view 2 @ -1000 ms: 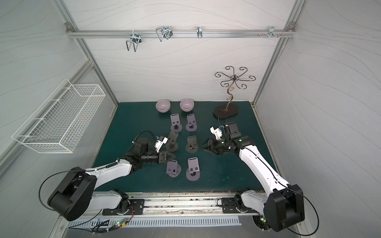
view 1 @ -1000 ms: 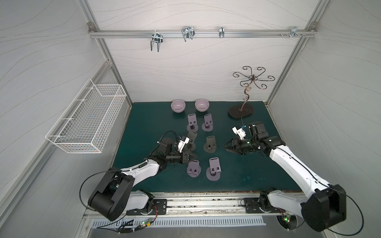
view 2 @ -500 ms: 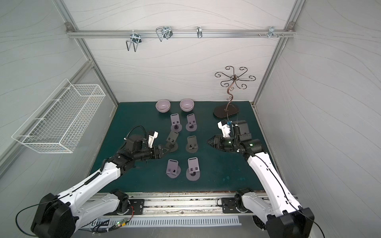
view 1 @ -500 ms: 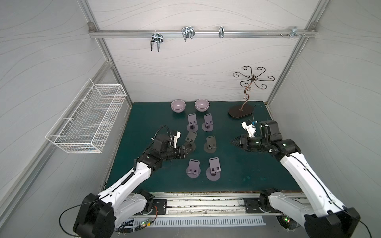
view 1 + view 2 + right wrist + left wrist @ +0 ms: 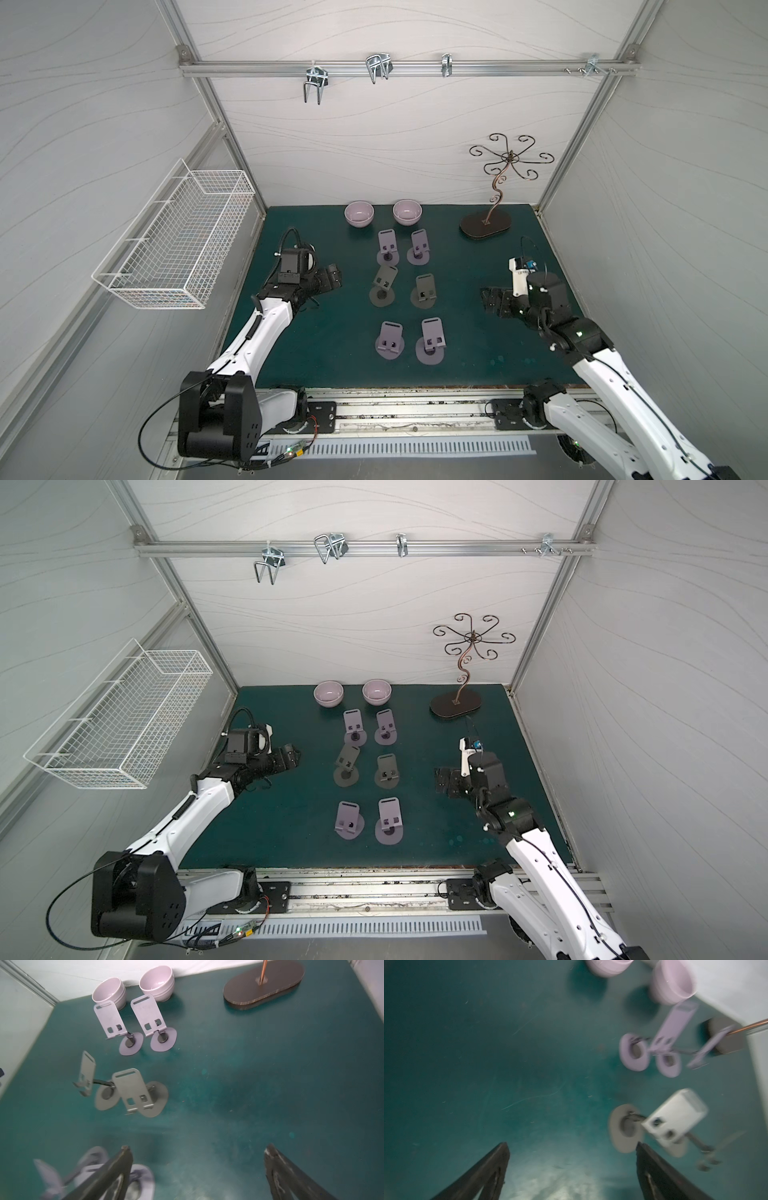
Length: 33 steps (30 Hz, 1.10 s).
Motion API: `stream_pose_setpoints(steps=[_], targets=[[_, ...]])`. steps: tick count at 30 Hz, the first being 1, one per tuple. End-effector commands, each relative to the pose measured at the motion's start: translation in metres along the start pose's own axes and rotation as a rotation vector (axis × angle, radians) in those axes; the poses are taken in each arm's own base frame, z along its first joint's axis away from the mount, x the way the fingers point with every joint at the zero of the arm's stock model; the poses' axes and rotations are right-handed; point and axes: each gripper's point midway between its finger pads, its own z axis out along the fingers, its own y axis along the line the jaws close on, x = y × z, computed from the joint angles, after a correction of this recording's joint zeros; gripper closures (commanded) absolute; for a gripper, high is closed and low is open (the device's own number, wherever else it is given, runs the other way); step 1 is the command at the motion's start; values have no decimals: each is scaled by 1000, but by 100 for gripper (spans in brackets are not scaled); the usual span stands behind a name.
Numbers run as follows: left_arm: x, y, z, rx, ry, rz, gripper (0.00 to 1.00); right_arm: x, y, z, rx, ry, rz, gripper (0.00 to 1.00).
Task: Open the phone stand
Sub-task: Reset both arms
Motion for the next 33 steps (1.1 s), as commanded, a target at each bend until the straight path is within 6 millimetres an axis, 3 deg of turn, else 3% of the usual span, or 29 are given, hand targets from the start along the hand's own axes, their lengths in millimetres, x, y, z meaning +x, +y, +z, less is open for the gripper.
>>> stream_pose_setpoints(steps=[1, 4, 6, 10, 13, 19, 26, 29, 33], targets=[[-23, 19, 4, -60, -208, 141, 3, -41, -22, -4, 131, -241, -52, 1], [-30, 29, 8, -89, -345, 211, 0, -50, -27, 4, 100, -279, -14, 1], [-28, 37, 16, -104, -360, 244, 0, -48, -45, 20, 139, -292, 14, 1], [-48, 44, 30, -76, -461, 182, 0, -26, -80, 57, 190, -246, 117, 1], [-57, 40, 42, -76, -450, 253, 0, -21, -97, 69, 232, -268, 87, 1], [-49, 56, 55, -121, -515, 231, 0, -2, -129, 97, 315, -289, 85, 1], [-49, 55, 57, -122, -487, 231, 0, 0, -125, 134, 251, -307, 12, 1], [-48, 55, 57, -120, -482, 230, 0, 3, -108, 147, 179, -379, -83, 1], [-49, 55, 57, -121, -485, 231, 0, 2, -88, 162, 92, -294, -152, 1]])
